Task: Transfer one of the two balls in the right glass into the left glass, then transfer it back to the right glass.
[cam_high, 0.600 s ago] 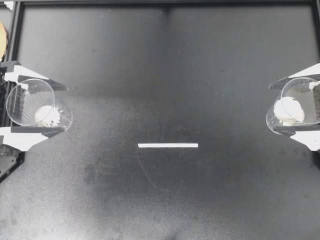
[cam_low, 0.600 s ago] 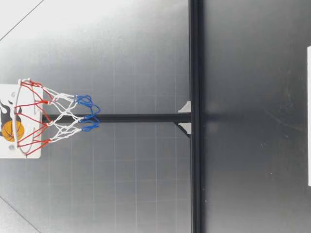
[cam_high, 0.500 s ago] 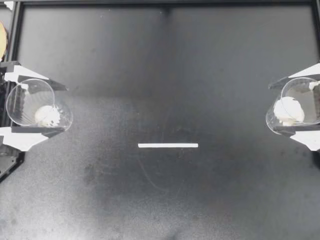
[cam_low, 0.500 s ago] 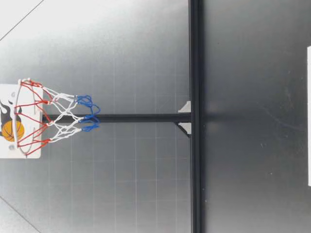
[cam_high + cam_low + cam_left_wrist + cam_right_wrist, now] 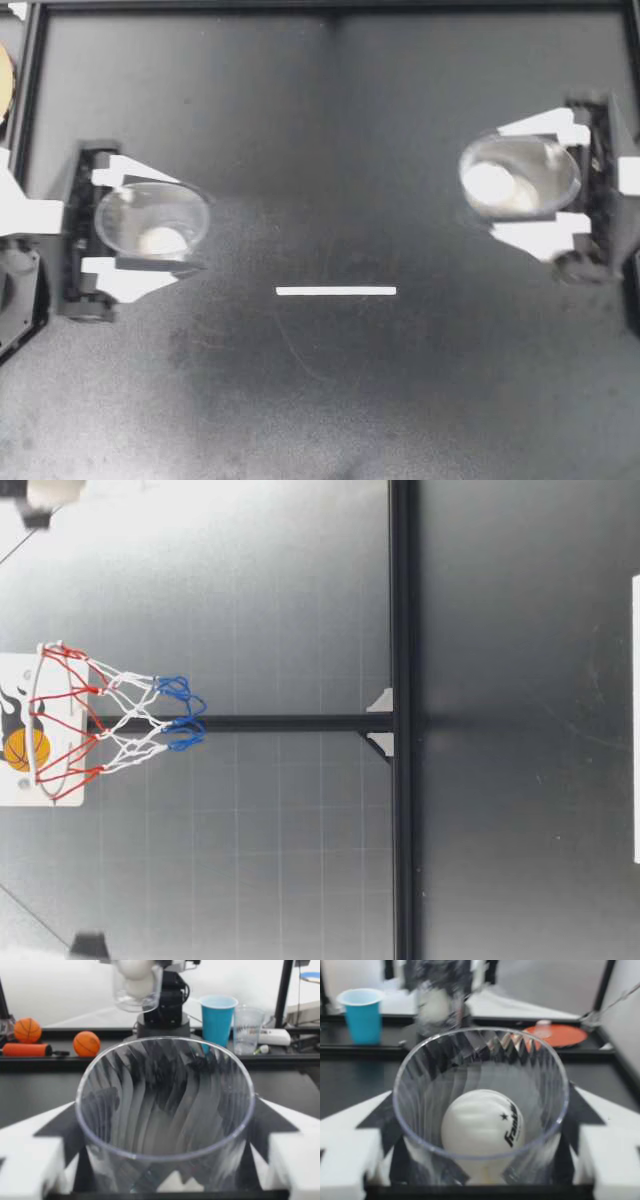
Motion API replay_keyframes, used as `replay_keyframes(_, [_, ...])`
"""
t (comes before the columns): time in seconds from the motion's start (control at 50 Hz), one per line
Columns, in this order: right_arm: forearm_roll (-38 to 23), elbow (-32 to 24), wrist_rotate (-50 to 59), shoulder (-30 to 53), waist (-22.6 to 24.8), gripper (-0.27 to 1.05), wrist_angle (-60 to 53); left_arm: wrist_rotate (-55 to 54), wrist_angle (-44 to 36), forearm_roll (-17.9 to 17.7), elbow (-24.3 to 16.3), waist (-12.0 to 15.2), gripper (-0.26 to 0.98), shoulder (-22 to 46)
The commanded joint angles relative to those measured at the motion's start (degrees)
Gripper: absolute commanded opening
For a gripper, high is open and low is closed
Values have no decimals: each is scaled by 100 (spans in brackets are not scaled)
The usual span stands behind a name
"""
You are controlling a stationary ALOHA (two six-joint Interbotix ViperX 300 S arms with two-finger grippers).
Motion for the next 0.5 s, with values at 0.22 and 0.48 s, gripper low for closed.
replay_keyframes(0.22, [-18, -861, -1204, 387, -211, 52, -290, -9, -457, -9, -642, -9, 63, 976])
replay_keyframes(0.48, [-9, -1608, -2689, 1195, -220, 52, -396, -88, -466, 0, -1354, -9, 63, 1837])
